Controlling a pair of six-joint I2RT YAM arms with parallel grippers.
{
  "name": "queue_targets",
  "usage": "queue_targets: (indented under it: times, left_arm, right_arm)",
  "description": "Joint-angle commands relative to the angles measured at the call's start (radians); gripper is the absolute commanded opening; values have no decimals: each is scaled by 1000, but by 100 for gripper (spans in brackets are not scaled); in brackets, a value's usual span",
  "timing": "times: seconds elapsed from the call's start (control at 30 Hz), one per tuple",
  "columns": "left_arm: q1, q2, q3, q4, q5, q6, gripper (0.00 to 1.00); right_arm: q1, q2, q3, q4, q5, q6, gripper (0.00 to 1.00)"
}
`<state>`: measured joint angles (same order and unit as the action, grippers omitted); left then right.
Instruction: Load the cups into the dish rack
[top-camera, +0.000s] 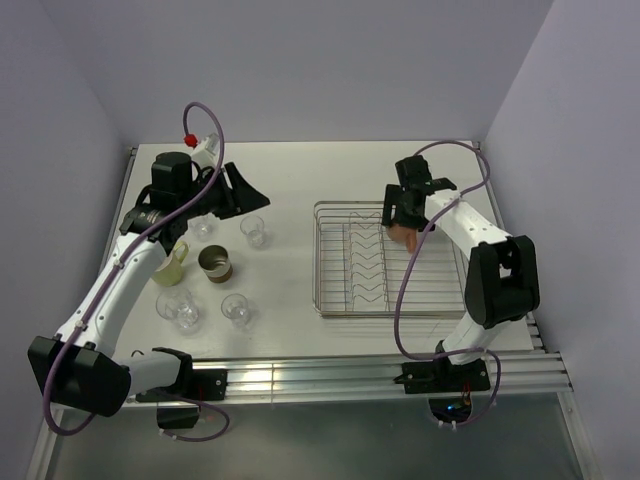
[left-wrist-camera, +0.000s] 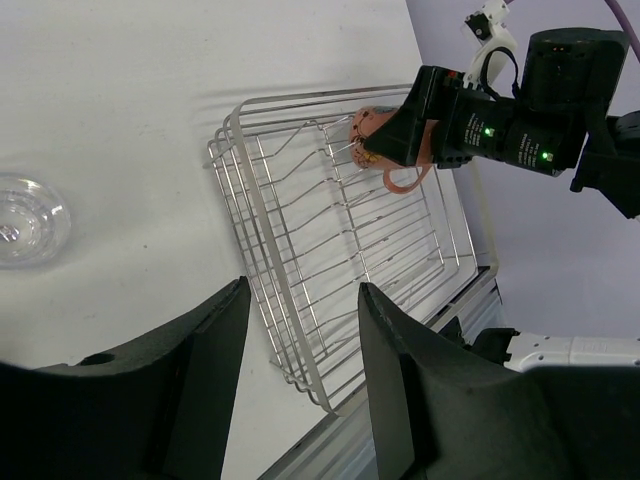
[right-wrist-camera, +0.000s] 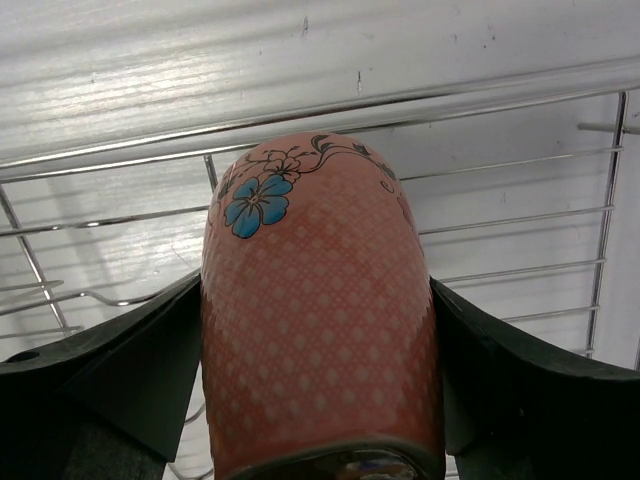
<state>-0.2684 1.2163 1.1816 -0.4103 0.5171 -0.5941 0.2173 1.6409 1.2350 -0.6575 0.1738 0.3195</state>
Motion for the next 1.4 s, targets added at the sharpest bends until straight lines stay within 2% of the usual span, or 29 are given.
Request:
queue_targets:
  times: [0.0,0.13,0.33,0.5,0.6,0.8,0.87,1.37]
  left_arm:
    - [6,-5,-7,18,-9,27,53]
    - [9,-3,-11,24,-8,28,53]
    - [12,2,-20,25,-9,30,53]
    - [17,0,-27,28,-12,31,54]
    - [18,-1,-30,30,-11,33,53]
    - [18,-1,-33,30,-12,31,53]
    - [18,0,-34,31,-9,31,53]
    - [21,8,-39,34,-12,31,53]
  right_arm:
    - [-6,14,64,35,32,-3,0]
    - [-4,28,64,29,39,-2,0]
    - [-4,36,50,41,16,-2,15]
    - [-4,42,44,44,21,0,32]
    - [-4,45,41,42,21,-2,35]
    - [2,50,29,42,9,-14,31]
    - [2,51,26,42,12,-14,25]
    - [5,73,21,19,-8,-43,0]
